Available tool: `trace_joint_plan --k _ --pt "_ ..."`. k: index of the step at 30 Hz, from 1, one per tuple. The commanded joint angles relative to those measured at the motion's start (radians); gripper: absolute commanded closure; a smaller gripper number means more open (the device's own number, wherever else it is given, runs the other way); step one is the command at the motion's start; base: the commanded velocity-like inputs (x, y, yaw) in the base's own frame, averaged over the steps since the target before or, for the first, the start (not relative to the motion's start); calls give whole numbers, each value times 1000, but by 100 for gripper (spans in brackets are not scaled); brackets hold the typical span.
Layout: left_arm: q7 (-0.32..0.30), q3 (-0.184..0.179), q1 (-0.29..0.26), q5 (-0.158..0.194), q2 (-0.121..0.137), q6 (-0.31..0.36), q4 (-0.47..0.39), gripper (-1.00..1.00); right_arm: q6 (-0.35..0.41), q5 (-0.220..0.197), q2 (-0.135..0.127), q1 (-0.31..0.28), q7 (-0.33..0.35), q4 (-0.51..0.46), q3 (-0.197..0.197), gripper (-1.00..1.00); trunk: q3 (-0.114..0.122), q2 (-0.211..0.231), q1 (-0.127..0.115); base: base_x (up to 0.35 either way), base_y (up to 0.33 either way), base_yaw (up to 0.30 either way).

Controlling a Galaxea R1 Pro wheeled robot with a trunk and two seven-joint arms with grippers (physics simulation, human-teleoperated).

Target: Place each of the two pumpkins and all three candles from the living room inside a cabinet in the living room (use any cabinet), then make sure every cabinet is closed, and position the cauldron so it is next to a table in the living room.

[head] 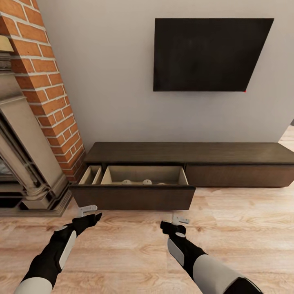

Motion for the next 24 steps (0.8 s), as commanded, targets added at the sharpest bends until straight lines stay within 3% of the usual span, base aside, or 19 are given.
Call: trace_joint_plan --k 1,4,9,12,18,24 --pt "11 0 0 -5 -2 -9 3 -100 -22 22 1 0 1 9 17 -100 -3 -7 4 0 0 0" --pt "24 -1 0 -10 -13 -28 15 -100 -68 53 1 0 1 19 39 -100 -13 -28 15 0 0 0" --pt "28 -2 0 -17 -41 -194 108 -100 -163 68 -2 0 1 50 53 -100 -28 -63 35 0 0 0" --pt "28 -16 0 -20 -45 -246 138 -100 -192 71 -5 0 2 61 53 -100 -38 -84 46 0 0 0" --pt "28 -92 0 -22 -46 -272 153 -100 -204 77 3 -2 15 58 53 -100 -56 -126 69 0 0 0" --pt "25 -108 6 -21 -47 -280 171 -100 -205 76 1 -2 52 55 102 -100 -75 -168 92 0 0 0"
